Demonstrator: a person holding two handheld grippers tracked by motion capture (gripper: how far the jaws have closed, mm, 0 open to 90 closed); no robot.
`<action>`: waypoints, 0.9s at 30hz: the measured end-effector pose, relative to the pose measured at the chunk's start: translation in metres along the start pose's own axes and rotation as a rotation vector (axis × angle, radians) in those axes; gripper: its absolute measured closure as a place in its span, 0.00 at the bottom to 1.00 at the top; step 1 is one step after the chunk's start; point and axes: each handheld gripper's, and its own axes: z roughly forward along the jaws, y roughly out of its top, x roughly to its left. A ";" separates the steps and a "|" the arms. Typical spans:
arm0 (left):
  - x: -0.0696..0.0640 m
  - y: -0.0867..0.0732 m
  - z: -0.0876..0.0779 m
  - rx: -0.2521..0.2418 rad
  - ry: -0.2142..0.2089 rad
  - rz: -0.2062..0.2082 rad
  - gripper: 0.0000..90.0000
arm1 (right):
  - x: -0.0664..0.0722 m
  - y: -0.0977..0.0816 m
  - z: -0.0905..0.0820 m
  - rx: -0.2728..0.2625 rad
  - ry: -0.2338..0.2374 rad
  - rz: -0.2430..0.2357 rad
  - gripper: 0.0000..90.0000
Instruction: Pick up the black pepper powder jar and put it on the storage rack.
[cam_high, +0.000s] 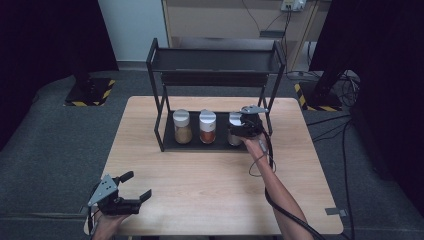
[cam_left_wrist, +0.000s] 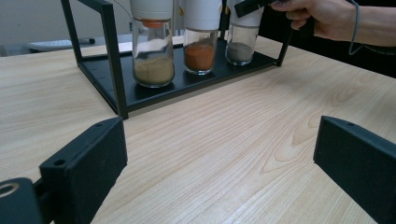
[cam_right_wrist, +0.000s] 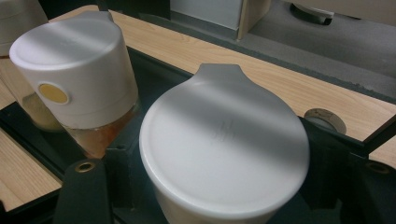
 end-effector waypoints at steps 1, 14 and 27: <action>0.000 0.000 0.000 0.001 0.000 0.000 0.02 | 0.000 0.000 0.000 0.001 0.000 0.000 0.34; 0.000 0.000 0.001 0.002 -0.001 0.001 0.02 | -0.003 -0.004 -0.001 -0.007 0.008 0.006 0.34; 0.000 0.000 0.001 0.004 -0.005 0.001 0.02 | 0.004 0.004 -0.010 -0.015 -0.034 -0.043 0.15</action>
